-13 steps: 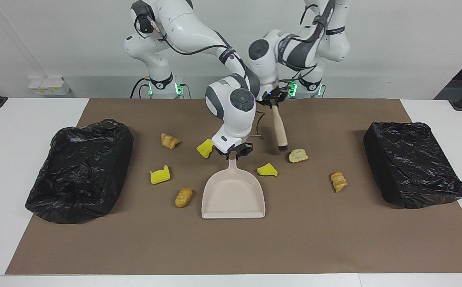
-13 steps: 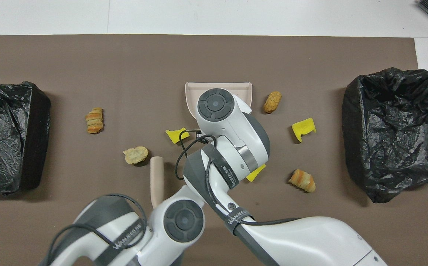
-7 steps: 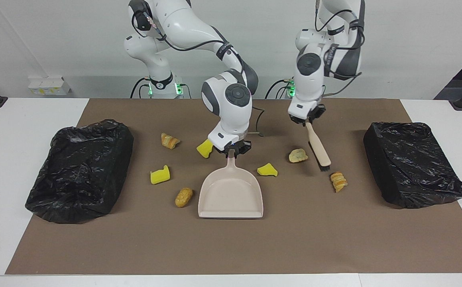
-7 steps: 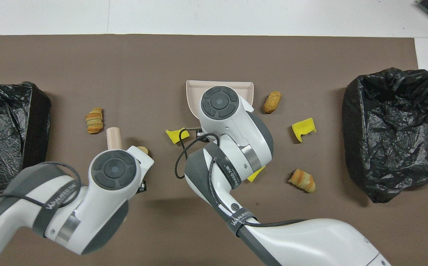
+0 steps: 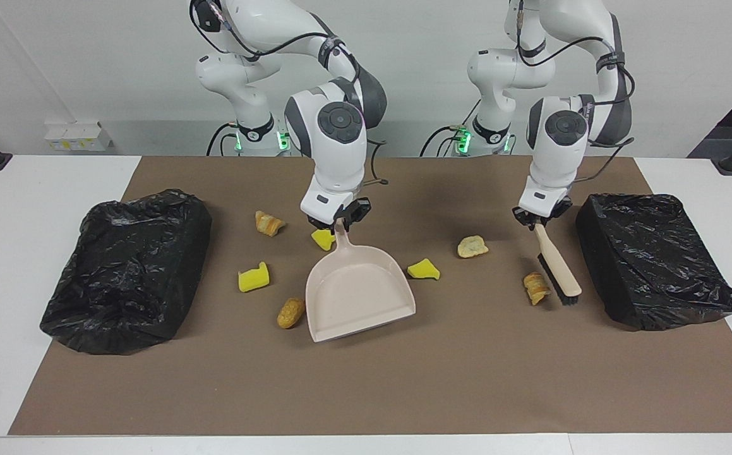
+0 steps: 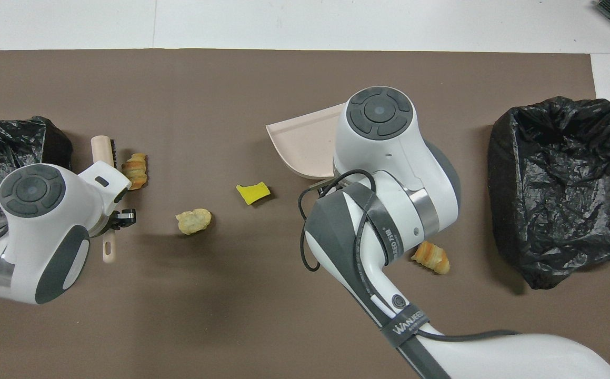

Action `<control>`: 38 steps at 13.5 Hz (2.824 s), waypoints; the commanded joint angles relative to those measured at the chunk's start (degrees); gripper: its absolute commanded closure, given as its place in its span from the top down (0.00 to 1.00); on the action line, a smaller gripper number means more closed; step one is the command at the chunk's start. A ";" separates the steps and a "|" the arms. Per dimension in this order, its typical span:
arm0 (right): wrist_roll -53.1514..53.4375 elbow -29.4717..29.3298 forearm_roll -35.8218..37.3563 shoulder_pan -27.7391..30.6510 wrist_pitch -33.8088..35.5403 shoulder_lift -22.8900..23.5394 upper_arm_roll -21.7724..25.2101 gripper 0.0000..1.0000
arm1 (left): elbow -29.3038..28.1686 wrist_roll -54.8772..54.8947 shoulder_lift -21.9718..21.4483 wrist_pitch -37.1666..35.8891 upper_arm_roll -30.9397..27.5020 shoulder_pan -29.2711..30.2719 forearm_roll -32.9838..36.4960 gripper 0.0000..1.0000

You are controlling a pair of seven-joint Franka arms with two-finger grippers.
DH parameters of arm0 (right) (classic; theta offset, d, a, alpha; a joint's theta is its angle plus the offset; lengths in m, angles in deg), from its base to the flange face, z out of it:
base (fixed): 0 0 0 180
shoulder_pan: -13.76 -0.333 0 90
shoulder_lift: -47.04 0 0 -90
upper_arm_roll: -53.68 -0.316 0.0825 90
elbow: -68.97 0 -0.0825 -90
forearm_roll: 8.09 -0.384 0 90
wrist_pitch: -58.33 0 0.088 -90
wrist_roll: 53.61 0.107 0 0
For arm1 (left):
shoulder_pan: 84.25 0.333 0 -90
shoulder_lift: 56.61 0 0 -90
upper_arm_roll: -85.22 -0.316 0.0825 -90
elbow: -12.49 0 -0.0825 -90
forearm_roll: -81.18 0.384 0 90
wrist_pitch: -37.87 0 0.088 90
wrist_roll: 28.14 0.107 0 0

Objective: Sweep and dump trash in bin
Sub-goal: 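Lower the dustpan near the bread while the left gripper positions the brush, then sweep bread and sponge into the dustpan with the left gripper's brush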

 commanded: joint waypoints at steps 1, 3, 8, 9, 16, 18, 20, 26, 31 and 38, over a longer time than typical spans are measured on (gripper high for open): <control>-14.77 1.54 0.24 0.52 -0.10 -1.10 -0.26 0.00 | -0.99 1.47 0.74 1.82 0.75 2.20 1.08 0.00; -24.46 1.80 0.59 0.61 -0.01 -1.27 -0.18 0.00 | -1.87 1.47 0.13 1.29 0.92 1.59 1.08 0.00; -51.60 5.74 8.58 0.61 -1.67 -3.29 -0.26 0.00 | -4.51 2.09 -1.28 1.03 1.36 -2.28 -1.90 0.00; -56.36 7.24 9.37 0.61 -2.55 -4.08 -0.26 0.00 | -5.12 2.09 -1.81 0.94 1.36 -3.68 -3.65 0.00; -67.57 16.57 14.13 -1.49 -7.65 -7.87 -0.44 0.00 | -5.22 2.35 0.29 3.39 1.36 -11.34 -13.51 0.00; -66.44 16.57 14.04 -1.85 -9.94 -7.08 -0.44 0.00 | -4.60 6.10 0.91 4.54 1.36 -11.43 -16.14 0.00; -63.11 16.13 14.04 -2.29 -11.17 -6.03 -0.61 0.00 | -4.60 14.18 0.91 4.63 1.28 -11.43 -17.46 0.00; -59.75 15.60 13.95 -3.52 -15.03 -3.56 -0.70 0.00 | -4.16 16.06 0.83 5.07 1.36 -15.63 -19.58 0.00; -59.66 15.60 13.87 -3.43 -16.89 -2.94 -0.70 0.00 | -3.20 15.54 0.82 5.16 1.45 -21.00 -22.83 0.00; -60.27 14.28 14.04 -3.26 -15.48 -2.86 -0.70 0.00 | 6.39 5.87 3.91 2.63 1.36 -25.49 -30.30 0.00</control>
